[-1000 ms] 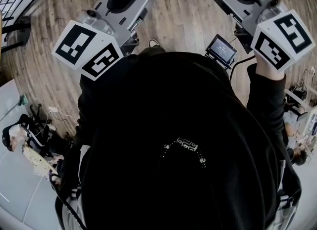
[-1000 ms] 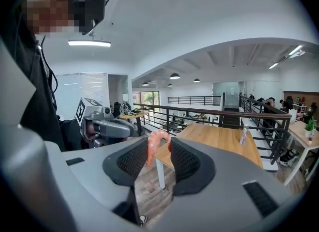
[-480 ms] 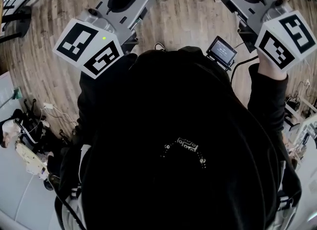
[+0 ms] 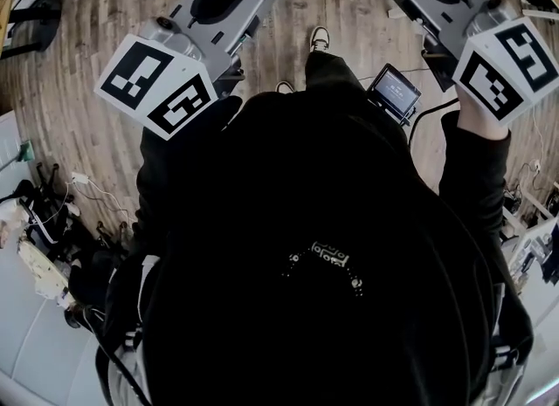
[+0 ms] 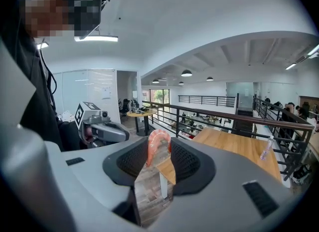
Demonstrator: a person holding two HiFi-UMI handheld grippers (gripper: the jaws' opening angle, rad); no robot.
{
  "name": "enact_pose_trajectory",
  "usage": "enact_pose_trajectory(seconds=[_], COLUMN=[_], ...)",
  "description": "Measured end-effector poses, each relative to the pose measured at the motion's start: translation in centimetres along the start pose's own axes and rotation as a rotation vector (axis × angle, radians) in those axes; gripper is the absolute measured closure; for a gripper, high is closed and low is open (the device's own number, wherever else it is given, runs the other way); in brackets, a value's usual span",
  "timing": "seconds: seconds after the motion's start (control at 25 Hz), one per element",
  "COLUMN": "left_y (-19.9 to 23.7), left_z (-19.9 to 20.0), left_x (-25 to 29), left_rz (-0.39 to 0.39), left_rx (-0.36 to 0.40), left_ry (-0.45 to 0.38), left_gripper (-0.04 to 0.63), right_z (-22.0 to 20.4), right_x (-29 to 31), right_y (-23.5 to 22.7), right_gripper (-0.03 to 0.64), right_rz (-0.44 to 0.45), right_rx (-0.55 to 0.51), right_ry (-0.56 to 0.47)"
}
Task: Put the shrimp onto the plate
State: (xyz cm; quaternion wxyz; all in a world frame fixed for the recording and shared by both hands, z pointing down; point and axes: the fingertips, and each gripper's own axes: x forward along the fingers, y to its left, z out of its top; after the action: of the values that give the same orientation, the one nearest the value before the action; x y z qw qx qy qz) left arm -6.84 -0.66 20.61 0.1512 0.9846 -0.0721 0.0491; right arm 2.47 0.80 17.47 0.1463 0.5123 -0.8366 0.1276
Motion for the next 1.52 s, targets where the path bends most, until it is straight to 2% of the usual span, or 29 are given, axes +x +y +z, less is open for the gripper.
enact_pose_trajectory(seconds=[0.36, 0.56, 0.84, 1.08, 1.28, 1.52], left_y=[3.1, 5.4, 7.7, 12.4, 12.1, 12.7], left_z=[1.4, 3.2, 3.3, 4.0, 5.0, 5.0], left_x=[0.6, 3.1, 5.5, 8.9, 10.9, 15.3], left_rz=[0.061, 0.073, 0.106, 0.158, 0.17, 0.162], left_rx=[0.006, 0.0, -0.008, -0.025, -0.02, -0.002], left_ry=[-0.022, -0.043, -0.032, -0.015, -0.003, 0.029], left_gripper=[0.589, 0.589, 0.589, 0.589, 0.589, 0.589], right_z=[1.3, 2.6, 2.5, 3.0, 3.4, 1.4], right_x=[2.6, 4.2, 6.3, 10.6, 9.9, 9.7], right_y=[-2.4, -5.7, -9.2, -14.0, -15.9, -19.7], right_gripper=[0.462, 0.462, 0.462, 0.462, 0.462, 0.462], right_rz=[0.053, 0.067, 0.1, 0.164, 0.179, 0.192], right_rx=[-0.021, -0.027, -0.021, -0.013, -0.013, 0.025], right_ry=[-0.034, -0.021, -0.02, -0.014, -0.02, -0.028])
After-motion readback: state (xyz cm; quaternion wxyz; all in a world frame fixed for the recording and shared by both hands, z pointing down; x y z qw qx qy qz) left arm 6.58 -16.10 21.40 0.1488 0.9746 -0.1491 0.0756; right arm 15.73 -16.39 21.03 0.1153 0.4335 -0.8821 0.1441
